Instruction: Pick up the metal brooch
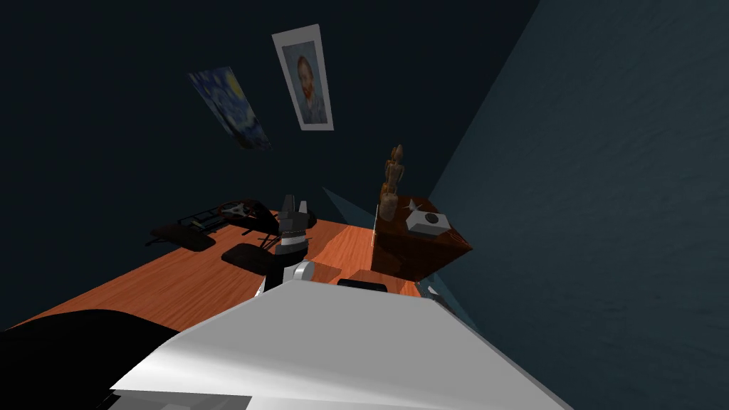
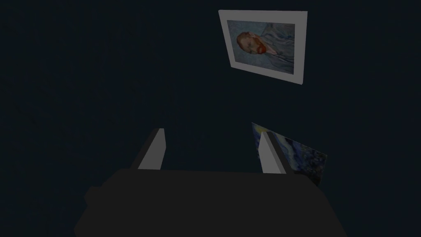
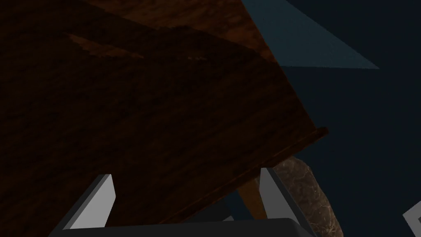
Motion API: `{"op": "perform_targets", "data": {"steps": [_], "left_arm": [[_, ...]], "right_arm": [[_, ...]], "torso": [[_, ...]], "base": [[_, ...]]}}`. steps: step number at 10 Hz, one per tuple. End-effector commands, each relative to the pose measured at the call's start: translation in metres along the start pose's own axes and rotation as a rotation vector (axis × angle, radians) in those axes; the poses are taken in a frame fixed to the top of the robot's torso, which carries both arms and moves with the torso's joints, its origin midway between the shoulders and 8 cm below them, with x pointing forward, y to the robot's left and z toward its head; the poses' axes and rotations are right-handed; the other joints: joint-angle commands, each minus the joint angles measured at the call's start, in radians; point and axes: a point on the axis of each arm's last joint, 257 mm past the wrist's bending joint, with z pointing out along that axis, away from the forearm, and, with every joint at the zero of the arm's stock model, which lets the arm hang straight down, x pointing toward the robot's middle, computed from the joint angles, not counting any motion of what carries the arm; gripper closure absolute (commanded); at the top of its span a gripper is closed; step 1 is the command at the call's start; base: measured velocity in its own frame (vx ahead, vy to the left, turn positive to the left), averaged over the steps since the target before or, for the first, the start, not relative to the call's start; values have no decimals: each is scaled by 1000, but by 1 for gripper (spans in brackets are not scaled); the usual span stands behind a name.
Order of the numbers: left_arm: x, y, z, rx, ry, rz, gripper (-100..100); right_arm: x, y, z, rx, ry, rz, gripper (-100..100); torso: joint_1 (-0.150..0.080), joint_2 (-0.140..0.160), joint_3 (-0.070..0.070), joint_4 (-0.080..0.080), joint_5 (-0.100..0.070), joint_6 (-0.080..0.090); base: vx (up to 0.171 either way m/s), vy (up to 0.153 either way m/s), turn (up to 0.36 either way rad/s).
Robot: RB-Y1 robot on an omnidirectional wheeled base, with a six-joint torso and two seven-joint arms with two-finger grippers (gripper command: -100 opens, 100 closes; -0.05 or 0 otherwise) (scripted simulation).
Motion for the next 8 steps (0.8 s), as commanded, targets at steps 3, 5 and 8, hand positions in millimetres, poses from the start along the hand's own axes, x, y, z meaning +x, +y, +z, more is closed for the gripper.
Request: {"op": "perform_targets", "data": {"steps": [3, 5, 8], "left_arm": [[0, 0, 0, 0, 0, 0, 0], [0, 0, 0, 0, 0, 0, 0], [0, 0, 0, 0, 0, 0, 0]], "right_arm": [[33, -53, -28, 88, 135, -123, -100], [44, -83, -46, 134, 207, -198, -100], [54, -118, -69, 188, 286, -271, -100]], "torso": [[-3, 1, 1, 0, -1, 0], [-3, 1, 1, 0, -1, 0], [-3, 0, 0, 0, -1, 0]], "base": [[12, 54, 30], [16, 56, 76], [22, 52, 54]]}}
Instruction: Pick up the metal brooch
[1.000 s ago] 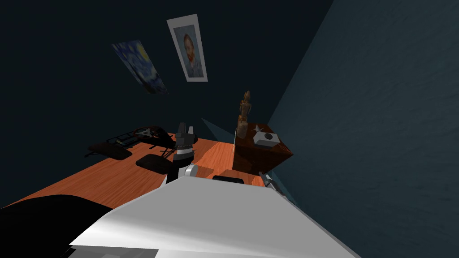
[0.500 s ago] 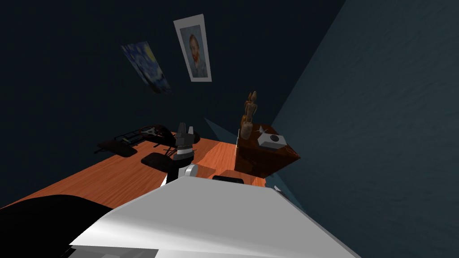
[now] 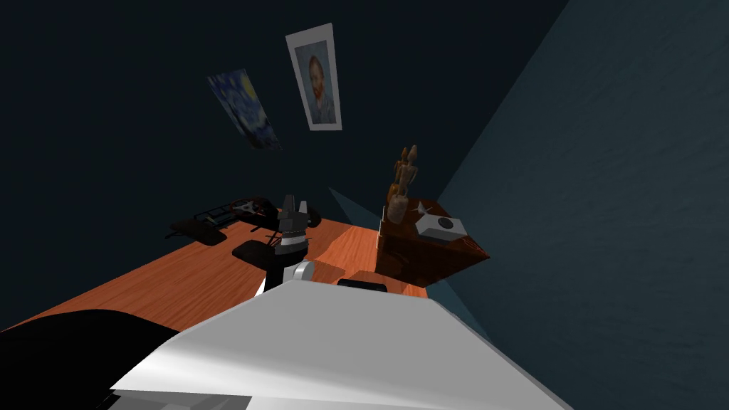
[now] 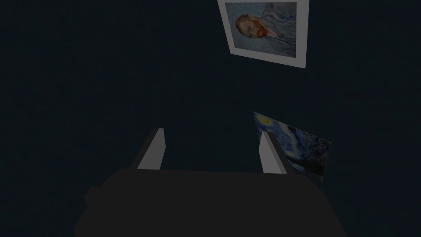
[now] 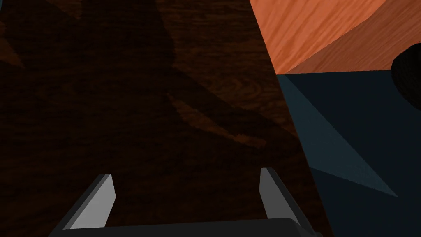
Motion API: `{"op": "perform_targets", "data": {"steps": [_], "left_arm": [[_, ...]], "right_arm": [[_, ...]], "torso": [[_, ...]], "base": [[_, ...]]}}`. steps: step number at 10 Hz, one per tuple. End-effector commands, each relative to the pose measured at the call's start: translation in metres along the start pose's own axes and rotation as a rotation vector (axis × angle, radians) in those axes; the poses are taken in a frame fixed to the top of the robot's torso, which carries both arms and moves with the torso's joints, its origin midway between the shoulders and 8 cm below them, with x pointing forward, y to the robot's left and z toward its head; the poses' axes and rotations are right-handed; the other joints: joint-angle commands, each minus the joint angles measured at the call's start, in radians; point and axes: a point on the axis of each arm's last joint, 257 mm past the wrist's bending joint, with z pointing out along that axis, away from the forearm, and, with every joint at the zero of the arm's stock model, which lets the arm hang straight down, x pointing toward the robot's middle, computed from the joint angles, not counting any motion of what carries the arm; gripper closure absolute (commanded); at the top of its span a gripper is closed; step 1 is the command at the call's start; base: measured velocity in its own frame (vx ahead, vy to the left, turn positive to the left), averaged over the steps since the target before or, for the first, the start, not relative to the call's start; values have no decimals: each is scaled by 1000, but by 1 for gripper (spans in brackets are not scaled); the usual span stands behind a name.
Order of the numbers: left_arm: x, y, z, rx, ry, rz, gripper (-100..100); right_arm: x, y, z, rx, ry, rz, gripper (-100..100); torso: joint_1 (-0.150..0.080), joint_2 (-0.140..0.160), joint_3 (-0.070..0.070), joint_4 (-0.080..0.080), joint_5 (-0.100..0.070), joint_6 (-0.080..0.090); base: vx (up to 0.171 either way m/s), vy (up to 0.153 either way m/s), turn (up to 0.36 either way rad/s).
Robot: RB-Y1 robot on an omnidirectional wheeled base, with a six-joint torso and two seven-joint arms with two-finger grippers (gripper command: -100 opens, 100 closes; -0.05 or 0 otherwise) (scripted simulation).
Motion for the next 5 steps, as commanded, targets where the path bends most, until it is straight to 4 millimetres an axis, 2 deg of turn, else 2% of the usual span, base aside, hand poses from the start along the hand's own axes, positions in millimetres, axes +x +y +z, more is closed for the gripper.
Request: {"op": "perform_targets", "data": {"steps": [1, 2, 3, 4, 5], "left_arm": [[0, 0, 0, 0, 0, 0, 0], [0, 0, 0, 0, 0, 0, 0], [0, 0, 0, 0, 0, 0, 0], [0, 0, 0, 0, 0, 0, 0], [0, 0, 0, 0, 0, 0, 0]], "right_arm": [[11, -30, -8, 40, 63, -88, -100], [17, -38, -12, 53, 79, -90, -100], [24, -65, -24, 89, 133, -166, -100], [28, -69, -26, 97, 142, -165, -100], [33, -96, -39, 134, 194, -238, -100]], "torso": [[0, 0, 0, 0, 0, 0], [0, -1, 0, 0, 0, -1], [0, 0, 0, 0, 0, 0], [0, 0, 0, 0, 0, 0], [-1, 0, 0, 0, 0, 0]], "base": [[26, 57, 103], [22, 49, 49], [18, 54, 91], [24, 36, 53], [37, 42, 105]]}}
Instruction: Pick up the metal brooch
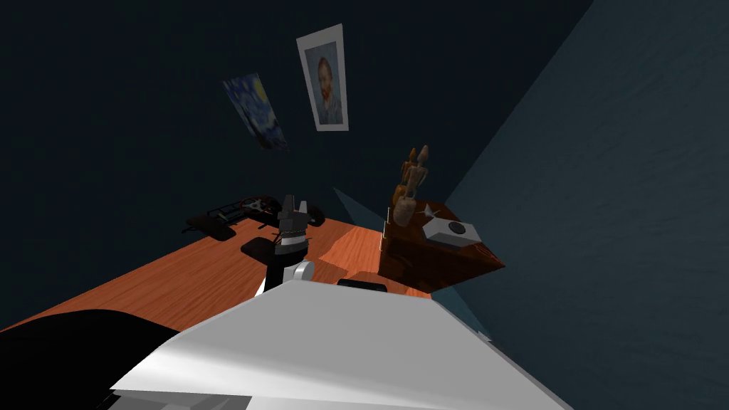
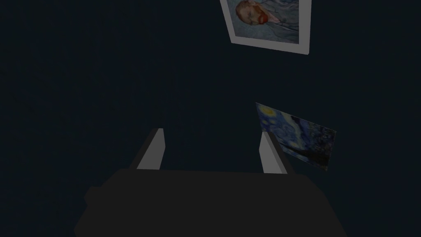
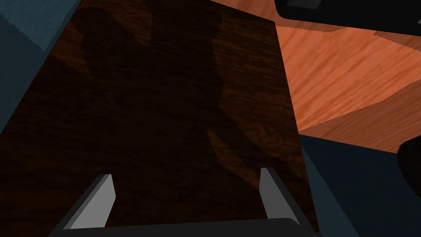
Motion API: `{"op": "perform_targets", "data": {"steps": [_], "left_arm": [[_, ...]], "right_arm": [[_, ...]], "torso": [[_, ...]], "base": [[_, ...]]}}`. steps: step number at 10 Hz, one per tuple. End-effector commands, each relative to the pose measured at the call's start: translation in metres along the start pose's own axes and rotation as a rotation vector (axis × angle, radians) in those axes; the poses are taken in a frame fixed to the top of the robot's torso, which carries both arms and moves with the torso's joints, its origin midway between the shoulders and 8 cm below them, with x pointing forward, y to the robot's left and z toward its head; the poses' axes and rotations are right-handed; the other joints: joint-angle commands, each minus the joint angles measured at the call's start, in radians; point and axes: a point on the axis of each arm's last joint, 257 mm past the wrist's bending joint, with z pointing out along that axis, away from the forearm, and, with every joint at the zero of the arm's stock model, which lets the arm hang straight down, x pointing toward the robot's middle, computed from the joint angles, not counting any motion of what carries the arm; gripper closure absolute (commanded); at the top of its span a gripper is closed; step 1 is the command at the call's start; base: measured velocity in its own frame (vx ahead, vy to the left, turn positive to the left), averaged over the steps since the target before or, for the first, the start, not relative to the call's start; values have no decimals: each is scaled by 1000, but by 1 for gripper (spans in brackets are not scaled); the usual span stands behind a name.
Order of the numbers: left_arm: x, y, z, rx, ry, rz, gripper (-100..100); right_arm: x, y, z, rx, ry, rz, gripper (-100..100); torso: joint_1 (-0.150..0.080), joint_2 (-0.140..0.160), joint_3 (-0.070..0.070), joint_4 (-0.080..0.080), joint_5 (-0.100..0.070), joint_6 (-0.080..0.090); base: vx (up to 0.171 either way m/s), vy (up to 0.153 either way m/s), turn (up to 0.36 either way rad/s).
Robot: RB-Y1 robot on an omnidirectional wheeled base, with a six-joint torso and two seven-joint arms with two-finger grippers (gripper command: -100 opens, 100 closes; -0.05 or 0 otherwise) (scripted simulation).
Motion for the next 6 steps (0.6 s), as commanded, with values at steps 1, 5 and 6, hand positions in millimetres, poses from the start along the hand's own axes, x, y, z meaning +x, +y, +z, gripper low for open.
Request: {"op": "perform_targets", "data": {"steps": [1, 5, 6], "left_arm": [[0, 0, 0, 0, 0, 0, 0], [0, 0, 0, 0, 0, 0, 0], [0, 0, 0, 0, 0, 0, 0]], "right_arm": [[8, -19, -5, 27, 35, -39, -100], [26, -80, -27, 110, 140, -180, -100], [30, -110, -40, 150, 186, -247, -100]], "torso": [[0, 0, 0, 0, 0, 0], [0, 0, 0, 0, 0, 0], [-1, 0, 0, 0, -1, 0]], "base": [[29, 29, 53], [30, 30, 82], [34, 23, 118]]}}
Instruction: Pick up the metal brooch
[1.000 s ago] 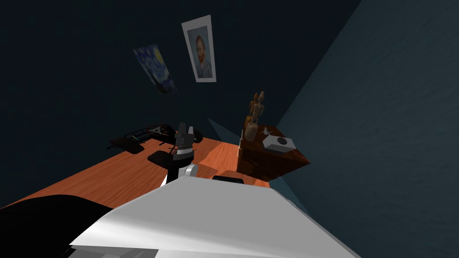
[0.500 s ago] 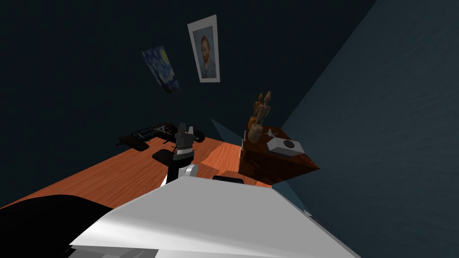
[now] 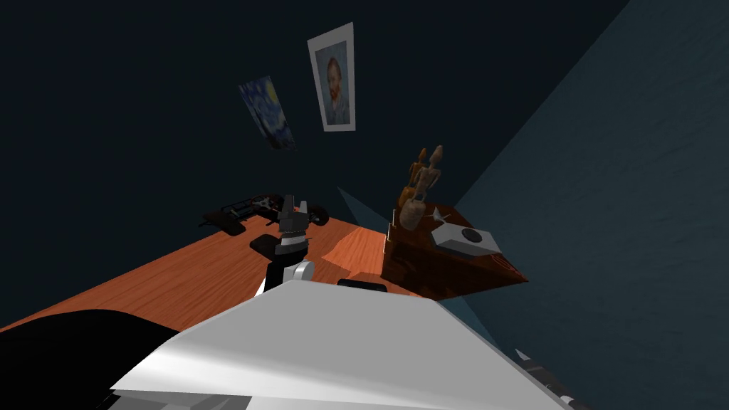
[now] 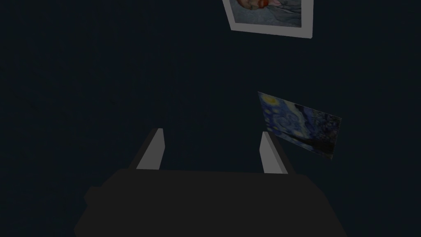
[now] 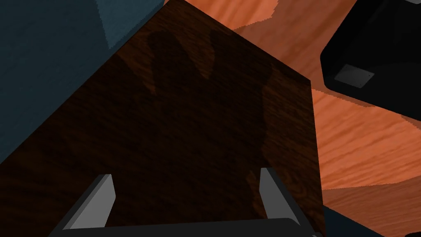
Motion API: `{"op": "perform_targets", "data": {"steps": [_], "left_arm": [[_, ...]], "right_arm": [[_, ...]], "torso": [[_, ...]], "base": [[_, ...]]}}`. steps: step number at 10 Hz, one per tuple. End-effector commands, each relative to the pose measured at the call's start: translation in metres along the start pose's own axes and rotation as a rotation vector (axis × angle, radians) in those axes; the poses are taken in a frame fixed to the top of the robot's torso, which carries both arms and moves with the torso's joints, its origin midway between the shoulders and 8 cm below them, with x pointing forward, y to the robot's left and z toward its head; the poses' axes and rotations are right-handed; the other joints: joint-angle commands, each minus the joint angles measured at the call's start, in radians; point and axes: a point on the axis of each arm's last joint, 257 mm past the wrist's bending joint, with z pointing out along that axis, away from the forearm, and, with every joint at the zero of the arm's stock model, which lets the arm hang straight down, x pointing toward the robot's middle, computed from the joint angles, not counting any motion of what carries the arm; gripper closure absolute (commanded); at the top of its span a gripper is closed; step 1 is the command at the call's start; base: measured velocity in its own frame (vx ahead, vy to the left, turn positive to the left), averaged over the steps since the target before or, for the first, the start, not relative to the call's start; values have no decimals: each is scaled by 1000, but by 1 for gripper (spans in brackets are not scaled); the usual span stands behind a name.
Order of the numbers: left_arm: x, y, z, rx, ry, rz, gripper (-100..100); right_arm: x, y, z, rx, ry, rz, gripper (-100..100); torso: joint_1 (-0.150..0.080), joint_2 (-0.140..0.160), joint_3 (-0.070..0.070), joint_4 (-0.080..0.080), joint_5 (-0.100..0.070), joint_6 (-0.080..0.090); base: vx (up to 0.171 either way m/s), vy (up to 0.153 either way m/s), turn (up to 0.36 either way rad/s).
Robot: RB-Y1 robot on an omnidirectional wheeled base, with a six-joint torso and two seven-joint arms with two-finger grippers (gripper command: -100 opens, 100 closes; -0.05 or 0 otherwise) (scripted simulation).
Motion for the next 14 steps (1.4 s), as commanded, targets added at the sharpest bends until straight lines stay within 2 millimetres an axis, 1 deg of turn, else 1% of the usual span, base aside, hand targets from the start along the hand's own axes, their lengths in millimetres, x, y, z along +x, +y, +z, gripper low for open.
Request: {"op": "perform_targets", "data": {"steps": [1, 3, 4, 6, 7, 8, 9, 11, 13, 14], "left_arm": [[0, 0, 0, 0, 0, 0, 0], [0, 0, 0, 0, 0, 0, 0], [0, 0, 0, 0, 0, 0, 0], [0, 0, 0, 0, 0, 0, 0], [0, 0, 0, 0, 0, 0, 0], [0, 0, 0, 0, 0, 0, 0], [0, 0, 0, 0, 0, 0, 0], [0, 0, 0, 0, 0, 0, 0], [0, 0, 0, 0, 0, 0, 0], [0, 0, 0, 0, 0, 0, 0]], "right_arm": [[3, -17, -4, 20, 23, -37, -100], [17, -71, -19, 96, 100, -153, -100], [16, -74, -20, 99, 101, -159, -100], [20, -123, -36, 168, 161, -255, -100], [18, -127, -38, 172, 163, -263, -100], [16, -151, -46, 206, 188, -309, -100], [16, -151, -46, 206, 188, -309, -100], [8, -193, -63, 267, 227, -384, -100], [8, -193, -63, 267, 227, -384, -100], [3, -210, -70, 293, 242, -415, -100]], "torso": [[0, 0, 0, 0, 0, 0], [0, -1, 0, 0, 0, 0], [0, -2, -1, 0, 0, 0], [-1, -1, -1, 0, 0, 0], [-1, -2, -1, 0, 0, 0], [-1, -1, -1, 0, -1, 1], [-1, -1, 0, 0, 0, 0], [-1, -1, 0, 0, -1, 0], [-2, -1, -1, 0, -1, 1], [-1, 1, 0, 0, -1, 1]], "base": [[30, 17, 60], [53, 21, 145], [49, 11, 68], [47, 7, 143], [44, -1, 59], [41, 5, 107], [34, -2, 51], [47, -10, 126], [28, -11, 24], [20, 1, 80]]}}
